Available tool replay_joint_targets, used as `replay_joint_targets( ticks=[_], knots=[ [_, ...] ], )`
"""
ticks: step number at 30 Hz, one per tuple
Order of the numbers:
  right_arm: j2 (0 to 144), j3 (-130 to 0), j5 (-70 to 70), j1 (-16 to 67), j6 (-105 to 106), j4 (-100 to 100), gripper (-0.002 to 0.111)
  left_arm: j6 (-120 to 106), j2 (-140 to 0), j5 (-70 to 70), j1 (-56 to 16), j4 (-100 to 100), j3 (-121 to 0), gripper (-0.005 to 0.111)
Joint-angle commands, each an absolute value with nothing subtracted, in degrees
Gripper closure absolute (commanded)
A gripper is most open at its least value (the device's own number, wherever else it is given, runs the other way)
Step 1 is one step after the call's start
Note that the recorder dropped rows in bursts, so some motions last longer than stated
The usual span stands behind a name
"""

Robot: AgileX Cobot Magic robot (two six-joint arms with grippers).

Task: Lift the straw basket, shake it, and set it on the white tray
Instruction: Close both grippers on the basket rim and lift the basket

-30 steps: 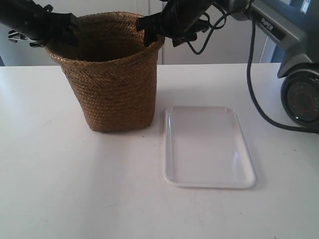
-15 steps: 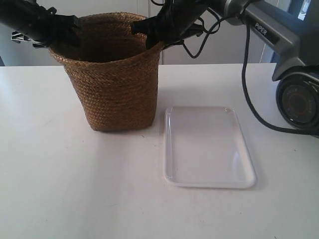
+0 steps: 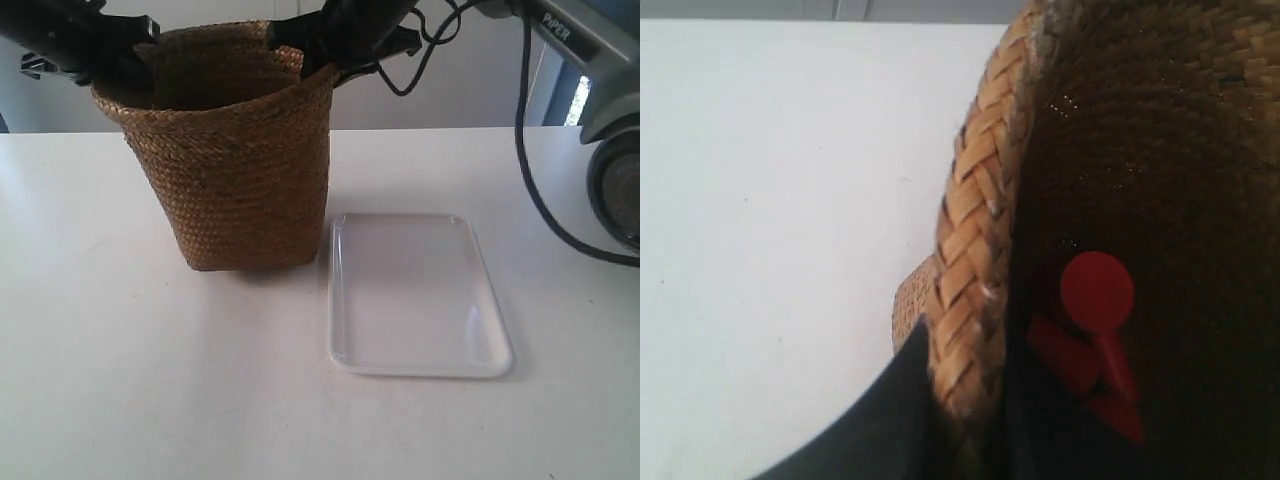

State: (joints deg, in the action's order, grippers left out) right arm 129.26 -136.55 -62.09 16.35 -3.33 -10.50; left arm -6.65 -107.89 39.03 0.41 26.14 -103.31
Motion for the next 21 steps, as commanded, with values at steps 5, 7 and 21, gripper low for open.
replay_joint_targets(
  ticks=[5,7,21],
  knots=[
    [119.8,-127.0,-58.5,17.5,-4.9,-6.1,0.108,-7.4,-92.6,34.6,-0.3,28.6,-91.3,0.107],
    [117.3,-122.4,-56.4,17.5,-5.0,-5.8,0.108,-7.4,-90.7,34.3,-0.8,28.6,-89.5,0.107],
    [88.1,-77.0,-27.3,24.2,-10.8,-0.9,0.108,-7.1,-83.6,34.3,-9.8,23.6,-83.8,0.107]
  ],
)
